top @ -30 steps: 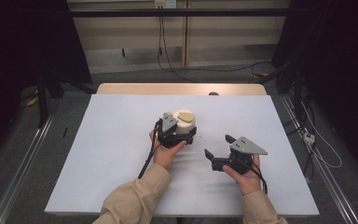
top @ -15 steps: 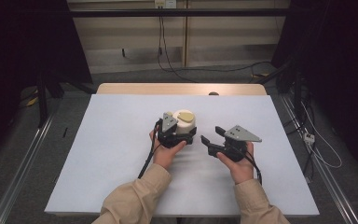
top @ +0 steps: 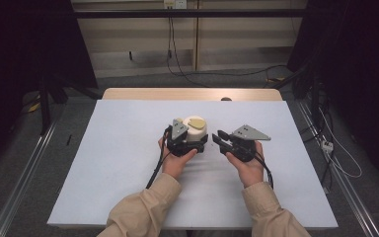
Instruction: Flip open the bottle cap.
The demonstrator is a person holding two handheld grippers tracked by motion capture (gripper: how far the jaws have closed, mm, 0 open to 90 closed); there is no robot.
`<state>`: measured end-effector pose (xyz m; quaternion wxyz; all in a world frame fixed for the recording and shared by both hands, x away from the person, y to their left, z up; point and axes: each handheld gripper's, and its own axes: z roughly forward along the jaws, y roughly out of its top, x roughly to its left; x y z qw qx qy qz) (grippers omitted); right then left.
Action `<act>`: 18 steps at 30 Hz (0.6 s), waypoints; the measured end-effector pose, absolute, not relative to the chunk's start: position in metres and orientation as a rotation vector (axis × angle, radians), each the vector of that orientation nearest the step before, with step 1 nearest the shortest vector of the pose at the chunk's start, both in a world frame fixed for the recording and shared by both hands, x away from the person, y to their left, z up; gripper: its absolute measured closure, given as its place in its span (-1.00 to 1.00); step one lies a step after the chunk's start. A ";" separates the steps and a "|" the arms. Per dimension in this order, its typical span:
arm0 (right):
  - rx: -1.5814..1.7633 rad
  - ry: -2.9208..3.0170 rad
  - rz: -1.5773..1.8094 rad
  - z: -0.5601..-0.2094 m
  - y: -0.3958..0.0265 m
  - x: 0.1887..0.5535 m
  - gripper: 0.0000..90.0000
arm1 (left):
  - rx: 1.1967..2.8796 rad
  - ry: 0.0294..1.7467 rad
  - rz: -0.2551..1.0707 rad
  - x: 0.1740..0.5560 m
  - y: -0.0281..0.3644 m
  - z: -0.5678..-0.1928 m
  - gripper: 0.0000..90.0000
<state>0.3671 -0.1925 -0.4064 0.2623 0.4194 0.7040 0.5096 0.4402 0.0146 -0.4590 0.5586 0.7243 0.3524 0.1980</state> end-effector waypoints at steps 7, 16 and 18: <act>1.119 1.958 1.387 -0.403 -0.186 0.377 0.94 | 1.704 0.836 0.463 0.440 0.014 -0.459 -0.89; 1.160 1.966 1.411 -0.404 -0.185 0.387 0.99 | 1.702 0.836 0.462 0.440 0.014 -0.459 -0.89; 1.166 1.969 1.412 -0.405 -0.185 0.388 0.98 | 1.704 0.836 0.462 0.440 0.014 -0.459 -0.89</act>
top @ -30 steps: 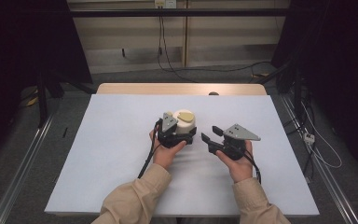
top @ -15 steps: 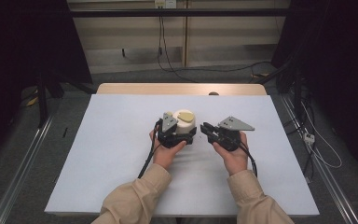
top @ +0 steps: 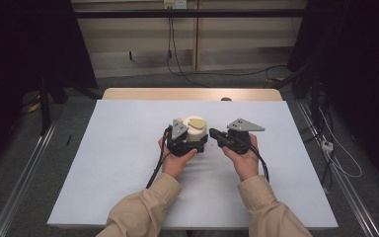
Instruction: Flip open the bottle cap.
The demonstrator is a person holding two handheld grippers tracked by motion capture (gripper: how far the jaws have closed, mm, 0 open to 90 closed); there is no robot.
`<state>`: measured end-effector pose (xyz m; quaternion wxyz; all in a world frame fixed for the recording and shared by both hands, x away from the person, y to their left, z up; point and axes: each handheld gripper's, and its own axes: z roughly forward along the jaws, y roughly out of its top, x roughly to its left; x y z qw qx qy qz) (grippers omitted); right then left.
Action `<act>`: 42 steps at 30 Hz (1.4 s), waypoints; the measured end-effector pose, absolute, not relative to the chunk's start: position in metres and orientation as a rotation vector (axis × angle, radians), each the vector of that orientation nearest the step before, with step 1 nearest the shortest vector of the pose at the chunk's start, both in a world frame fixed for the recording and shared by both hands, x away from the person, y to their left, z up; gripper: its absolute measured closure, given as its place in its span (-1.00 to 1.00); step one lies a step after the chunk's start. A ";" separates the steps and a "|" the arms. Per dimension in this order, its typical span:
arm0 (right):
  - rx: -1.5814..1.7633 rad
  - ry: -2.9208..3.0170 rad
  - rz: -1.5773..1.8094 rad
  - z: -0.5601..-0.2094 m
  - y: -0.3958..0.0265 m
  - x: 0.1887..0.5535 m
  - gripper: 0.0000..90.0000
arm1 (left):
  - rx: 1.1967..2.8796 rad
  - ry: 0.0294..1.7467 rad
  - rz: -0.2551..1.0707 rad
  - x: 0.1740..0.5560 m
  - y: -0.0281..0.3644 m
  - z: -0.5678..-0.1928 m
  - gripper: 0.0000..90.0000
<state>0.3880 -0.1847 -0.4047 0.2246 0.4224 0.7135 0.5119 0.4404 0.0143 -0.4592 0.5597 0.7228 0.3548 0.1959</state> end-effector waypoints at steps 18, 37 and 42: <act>1.112 1.977 1.351 -0.402 -0.176 0.393 1.00 | 1.703 0.836 0.461 0.440 0.014 -0.459 -0.89; 1.095 2.028 1.336 -0.390 -0.170 0.396 1.00 | 1.704 0.837 0.460 0.440 0.014 -0.459 -0.89; 1.103 2.039 1.326 -0.388 -0.169 0.397 1.00 | 1.705 0.837 0.460 0.440 0.014 -0.459 -0.89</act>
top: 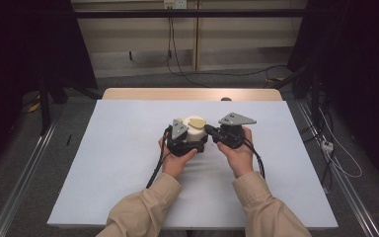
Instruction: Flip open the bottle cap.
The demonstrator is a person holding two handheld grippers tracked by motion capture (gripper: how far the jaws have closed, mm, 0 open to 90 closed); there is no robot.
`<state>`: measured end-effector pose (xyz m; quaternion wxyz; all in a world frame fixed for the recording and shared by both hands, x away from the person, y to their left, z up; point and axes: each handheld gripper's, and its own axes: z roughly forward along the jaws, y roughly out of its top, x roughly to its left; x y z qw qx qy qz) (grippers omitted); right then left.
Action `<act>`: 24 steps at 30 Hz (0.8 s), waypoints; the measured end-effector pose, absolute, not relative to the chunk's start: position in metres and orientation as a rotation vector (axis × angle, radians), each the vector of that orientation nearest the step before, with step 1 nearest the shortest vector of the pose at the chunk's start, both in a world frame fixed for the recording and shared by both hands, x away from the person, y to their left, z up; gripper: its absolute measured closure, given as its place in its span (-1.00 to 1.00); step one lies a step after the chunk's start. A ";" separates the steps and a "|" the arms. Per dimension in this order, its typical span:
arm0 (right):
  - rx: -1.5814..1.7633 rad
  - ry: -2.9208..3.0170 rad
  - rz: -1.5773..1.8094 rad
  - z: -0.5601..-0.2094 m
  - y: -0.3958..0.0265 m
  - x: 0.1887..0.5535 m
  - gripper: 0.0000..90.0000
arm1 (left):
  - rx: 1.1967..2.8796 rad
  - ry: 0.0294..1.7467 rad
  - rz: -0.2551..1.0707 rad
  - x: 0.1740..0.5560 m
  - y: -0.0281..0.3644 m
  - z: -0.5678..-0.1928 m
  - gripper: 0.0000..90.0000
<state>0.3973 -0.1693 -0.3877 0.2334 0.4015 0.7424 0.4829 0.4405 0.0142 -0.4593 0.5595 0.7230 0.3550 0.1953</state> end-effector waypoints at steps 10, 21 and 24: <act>1.089 2.047 1.330 -0.384 -0.168 0.398 1.00 | 1.705 0.838 0.462 0.440 0.014 -0.459 -0.89; 1.070 2.053 1.323 -0.378 -0.160 0.399 1.00 | 1.707 0.837 0.463 0.440 0.014 -0.459 -0.89; 1.078 2.048 1.328 -0.378 -0.160 0.400 1.00 | 1.710 0.836 0.464 0.440 0.014 -0.459 -0.89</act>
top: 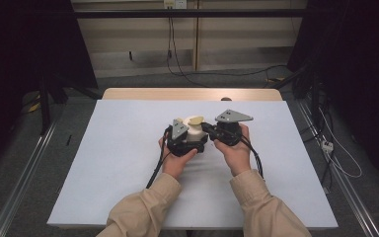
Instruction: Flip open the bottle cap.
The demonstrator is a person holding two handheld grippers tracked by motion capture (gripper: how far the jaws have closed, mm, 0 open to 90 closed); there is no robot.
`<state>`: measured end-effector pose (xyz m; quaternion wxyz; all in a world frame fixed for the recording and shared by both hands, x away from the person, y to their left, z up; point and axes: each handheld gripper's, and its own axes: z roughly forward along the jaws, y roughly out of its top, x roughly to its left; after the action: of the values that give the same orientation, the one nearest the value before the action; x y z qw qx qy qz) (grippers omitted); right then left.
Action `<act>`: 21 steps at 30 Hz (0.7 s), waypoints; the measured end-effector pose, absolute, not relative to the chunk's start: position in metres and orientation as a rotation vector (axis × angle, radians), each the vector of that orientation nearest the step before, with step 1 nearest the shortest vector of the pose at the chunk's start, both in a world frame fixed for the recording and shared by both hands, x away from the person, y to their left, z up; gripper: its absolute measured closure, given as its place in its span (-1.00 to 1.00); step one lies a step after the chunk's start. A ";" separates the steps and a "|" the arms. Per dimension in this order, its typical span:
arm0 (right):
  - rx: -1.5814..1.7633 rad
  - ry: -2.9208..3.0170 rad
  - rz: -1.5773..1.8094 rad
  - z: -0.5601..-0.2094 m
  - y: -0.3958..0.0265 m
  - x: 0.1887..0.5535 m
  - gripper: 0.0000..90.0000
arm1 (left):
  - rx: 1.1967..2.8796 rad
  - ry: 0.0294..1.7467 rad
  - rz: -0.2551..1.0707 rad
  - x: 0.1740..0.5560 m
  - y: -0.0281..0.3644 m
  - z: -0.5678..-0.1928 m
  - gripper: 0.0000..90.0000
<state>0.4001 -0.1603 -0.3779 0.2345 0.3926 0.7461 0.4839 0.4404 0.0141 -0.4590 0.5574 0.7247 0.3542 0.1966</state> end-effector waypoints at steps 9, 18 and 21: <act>1.078 2.042 1.324 -0.378 -0.161 0.401 1.00 | 1.711 0.835 0.465 0.440 0.014 -0.459 -0.89; 1.073 2.049 1.320 -0.377 -0.159 0.402 1.00 | 1.710 0.836 0.466 0.440 0.014 -0.459 -0.89; 1.074 2.047 1.323 -0.377 -0.158 0.402 1.00 | 1.710 0.836 0.463 0.440 0.014 -0.459 -0.89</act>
<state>0.4022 -0.1580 -0.3768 0.2368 0.3917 0.7468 0.4826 0.4402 0.0138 -0.4590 0.5575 0.7247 0.3542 0.1963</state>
